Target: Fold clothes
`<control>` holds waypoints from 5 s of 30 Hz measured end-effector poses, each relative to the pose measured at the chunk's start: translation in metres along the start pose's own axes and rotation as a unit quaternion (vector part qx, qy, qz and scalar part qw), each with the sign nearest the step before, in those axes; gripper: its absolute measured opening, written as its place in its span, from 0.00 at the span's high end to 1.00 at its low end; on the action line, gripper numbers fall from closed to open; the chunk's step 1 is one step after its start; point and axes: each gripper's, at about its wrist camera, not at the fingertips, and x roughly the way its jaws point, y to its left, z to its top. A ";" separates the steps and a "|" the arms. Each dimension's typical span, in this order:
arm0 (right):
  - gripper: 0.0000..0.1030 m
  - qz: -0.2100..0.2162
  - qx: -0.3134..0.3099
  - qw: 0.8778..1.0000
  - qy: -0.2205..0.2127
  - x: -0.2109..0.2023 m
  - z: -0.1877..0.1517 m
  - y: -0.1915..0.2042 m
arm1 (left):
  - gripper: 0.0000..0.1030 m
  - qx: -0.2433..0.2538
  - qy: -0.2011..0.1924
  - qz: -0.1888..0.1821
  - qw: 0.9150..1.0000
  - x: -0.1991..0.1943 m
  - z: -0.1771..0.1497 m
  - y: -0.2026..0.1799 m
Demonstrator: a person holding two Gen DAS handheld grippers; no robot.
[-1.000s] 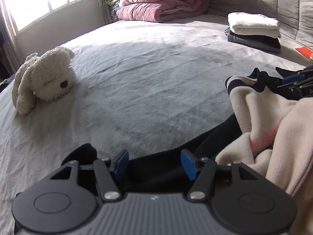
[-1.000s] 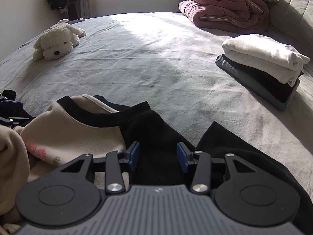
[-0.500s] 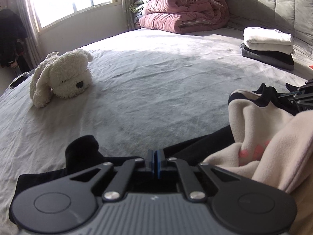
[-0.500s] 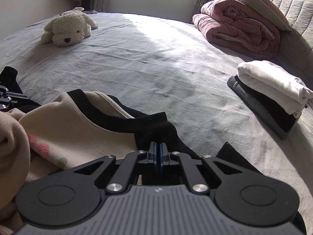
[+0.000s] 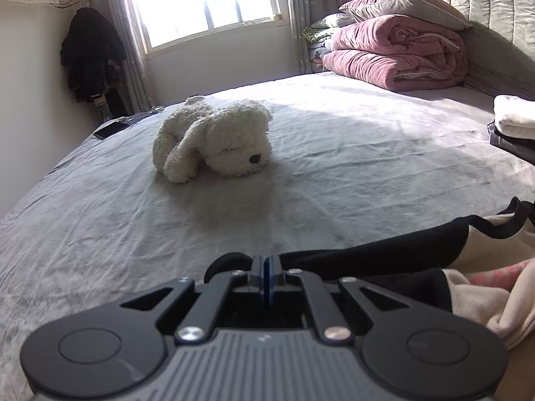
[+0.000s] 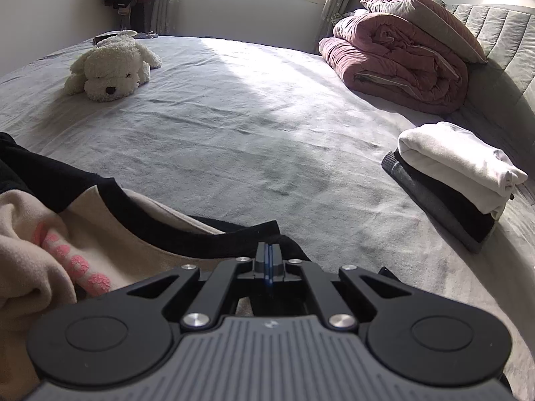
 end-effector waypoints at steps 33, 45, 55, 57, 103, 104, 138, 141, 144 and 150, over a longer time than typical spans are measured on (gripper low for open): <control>0.63 0.072 0.043 0.995 0.044 0.020 0.005 0.001 | 0.68 -0.035 0.073 -0.188 0.979 -0.021 -0.010 0.024; 0.57 0.069 0.040 0.996 0.051 0.029 0.003 0.002 | 0.65 -0.063 0.134 -0.204 0.968 0.039 -0.002 -0.013; 0.57 0.074 0.060 0.995 0.037 0.029 0.009 0.001 | 0.65 -0.162 0.138 -0.249 0.945 0.061 0.000 -0.008; 0.57 0.076 0.065 0.994 0.034 0.029 0.011 0.001 | 0.65 -0.159 0.142 -0.253 0.944 0.064 0.000 -0.015; 0.96 0.032 0.055 0.997 -0.054 0.010 0.028 0.016 | 0.79 -0.097 0.063 -0.190 0.975 0.047 0.011 -0.049; 0.95 0.040 0.052 0.997 -0.046 0.011 0.027 0.016 | 0.74 -0.091 0.070 -0.190 0.975 0.049 0.010 -0.049; 0.92 0.016 -0.017 1.000 -0.005 0.028 0.008 0.043 | 0.90 -0.025 0.047 -0.165 0.985 0.041 0.000 -0.077; 0.93 0.003 -0.017 1.000 -0.021 0.024 0.011 0.044 | 0.90 -0.021 0.033 -0.145 0.989 0.037 0.002 -0.077; 0.93 -0.010 -0.018 0.999 -0.040 0.018 0.015 0.046 | 0.90 -0.026 0.014 -0.129 0.991 0.030 0.007 -0.073; 0.93 -0.024 -0.014 0.996 -0.083 0.000 0.026 0.053 | 0.90 -0.024 -0.030 -0.083 0.996 0.015 0.018 -0.064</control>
